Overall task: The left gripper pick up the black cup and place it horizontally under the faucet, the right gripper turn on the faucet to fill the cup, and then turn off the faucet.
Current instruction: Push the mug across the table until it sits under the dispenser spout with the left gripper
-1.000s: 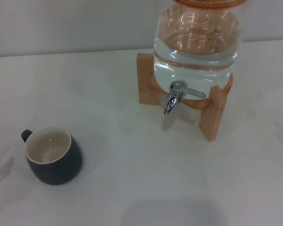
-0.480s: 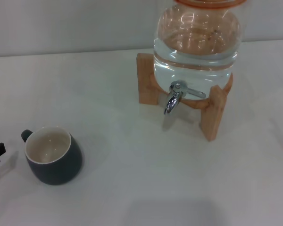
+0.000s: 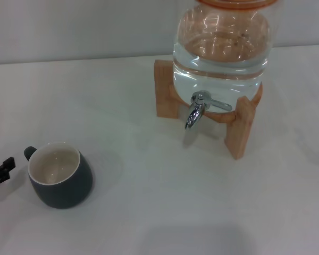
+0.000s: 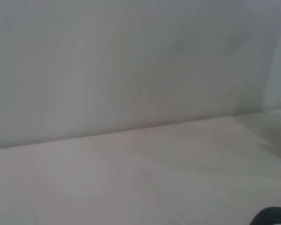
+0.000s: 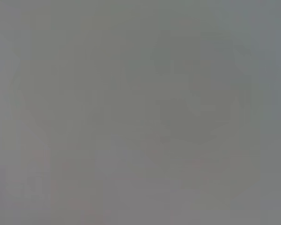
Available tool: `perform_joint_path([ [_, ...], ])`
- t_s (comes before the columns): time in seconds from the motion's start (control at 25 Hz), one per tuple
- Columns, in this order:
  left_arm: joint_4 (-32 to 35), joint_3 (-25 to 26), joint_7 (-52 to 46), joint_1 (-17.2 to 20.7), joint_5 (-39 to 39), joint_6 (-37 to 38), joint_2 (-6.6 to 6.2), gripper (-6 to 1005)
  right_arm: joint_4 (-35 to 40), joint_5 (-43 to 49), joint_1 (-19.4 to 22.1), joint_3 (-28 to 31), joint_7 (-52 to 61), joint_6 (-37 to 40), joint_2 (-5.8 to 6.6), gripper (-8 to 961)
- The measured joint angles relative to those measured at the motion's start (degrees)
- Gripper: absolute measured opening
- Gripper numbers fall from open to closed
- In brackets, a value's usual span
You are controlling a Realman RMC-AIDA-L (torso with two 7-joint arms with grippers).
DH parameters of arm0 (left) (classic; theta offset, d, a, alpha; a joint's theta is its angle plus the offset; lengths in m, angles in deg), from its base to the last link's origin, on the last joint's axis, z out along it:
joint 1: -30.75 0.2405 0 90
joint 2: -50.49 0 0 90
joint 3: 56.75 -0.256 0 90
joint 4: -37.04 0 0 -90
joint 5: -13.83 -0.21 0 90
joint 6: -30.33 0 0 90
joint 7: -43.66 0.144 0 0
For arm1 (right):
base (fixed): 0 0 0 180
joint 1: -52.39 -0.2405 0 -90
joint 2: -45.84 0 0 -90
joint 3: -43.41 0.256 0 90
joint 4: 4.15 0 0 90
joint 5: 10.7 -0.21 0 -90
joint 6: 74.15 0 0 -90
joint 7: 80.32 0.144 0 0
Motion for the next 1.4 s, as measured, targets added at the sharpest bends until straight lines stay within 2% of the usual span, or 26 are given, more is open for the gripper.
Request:
perform_joint_path([
  [0.32, -3.2, -0.1, 2.1, -3.0, -1.3, 1.8, 0.04, 765, -0.2, 0.7, -1.0, -0.1, 0.1, 0.4, 0.01, 859],
  [0.68, -4.7, -0.1, 3.1, -4.2, -2.2, 3.3, 0.1, 754, -0.4, 0.7, -1.3, -0.2, 0.1, 1.1, 0.01, 859],
  [1.04, -8.2, -0.1, 6.3, -7.7, -3.2, 4.2, 0.1, 742, -0.4, 0.7, -2.0, -0.7, 0.1, 2.2, -0.13, 859],
  [1.4, -9.1, -0.2, 8.0, -8.1, -3.2, 4.0, 0.1, 731, -0.6, 0.7, -2.1, -0.7, 0.1, 2.5, -0.17, 860],
])
